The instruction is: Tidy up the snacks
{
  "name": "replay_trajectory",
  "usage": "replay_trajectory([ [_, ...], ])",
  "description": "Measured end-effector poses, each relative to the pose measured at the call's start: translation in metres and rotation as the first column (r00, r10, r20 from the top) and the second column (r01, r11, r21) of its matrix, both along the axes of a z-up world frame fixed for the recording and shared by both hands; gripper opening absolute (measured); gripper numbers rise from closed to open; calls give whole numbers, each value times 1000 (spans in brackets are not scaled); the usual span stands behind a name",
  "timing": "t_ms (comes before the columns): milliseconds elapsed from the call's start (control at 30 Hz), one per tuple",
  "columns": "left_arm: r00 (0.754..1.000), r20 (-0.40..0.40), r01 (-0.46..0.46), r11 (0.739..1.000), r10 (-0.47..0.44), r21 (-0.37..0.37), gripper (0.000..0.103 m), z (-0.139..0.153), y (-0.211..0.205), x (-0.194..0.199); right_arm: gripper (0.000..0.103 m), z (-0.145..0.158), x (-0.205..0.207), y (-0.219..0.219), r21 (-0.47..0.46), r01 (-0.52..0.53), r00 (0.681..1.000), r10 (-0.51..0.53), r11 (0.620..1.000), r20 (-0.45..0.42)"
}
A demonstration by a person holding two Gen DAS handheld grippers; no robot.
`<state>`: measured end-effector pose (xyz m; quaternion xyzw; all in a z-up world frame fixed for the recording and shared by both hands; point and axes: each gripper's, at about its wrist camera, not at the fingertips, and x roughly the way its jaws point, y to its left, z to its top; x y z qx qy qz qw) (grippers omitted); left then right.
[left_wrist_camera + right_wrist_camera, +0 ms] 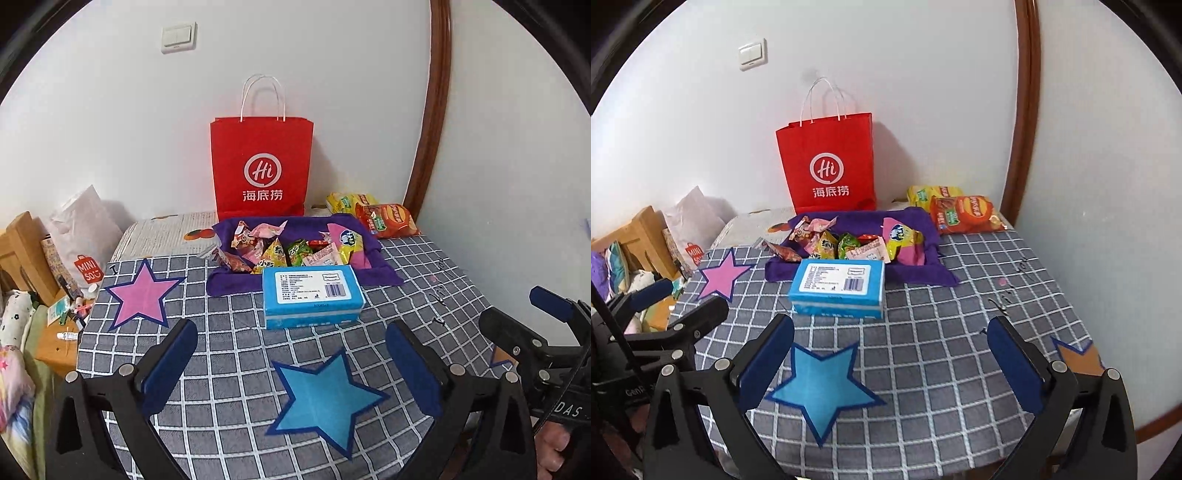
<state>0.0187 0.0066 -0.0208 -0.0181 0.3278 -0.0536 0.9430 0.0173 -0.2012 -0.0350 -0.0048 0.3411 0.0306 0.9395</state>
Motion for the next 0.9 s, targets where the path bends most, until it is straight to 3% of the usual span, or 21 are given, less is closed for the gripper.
replay_trajectory([
  [333,999,37,-10,1000,10,6,103,12,-1,-22,103,8,-16,-13,9,23,999,-24,1000,35],
  [900,999,38,-17,1000,18,-3,103,12,2,-26,103,12,-21,-4,29,-1,999,-1,1000,41],
])
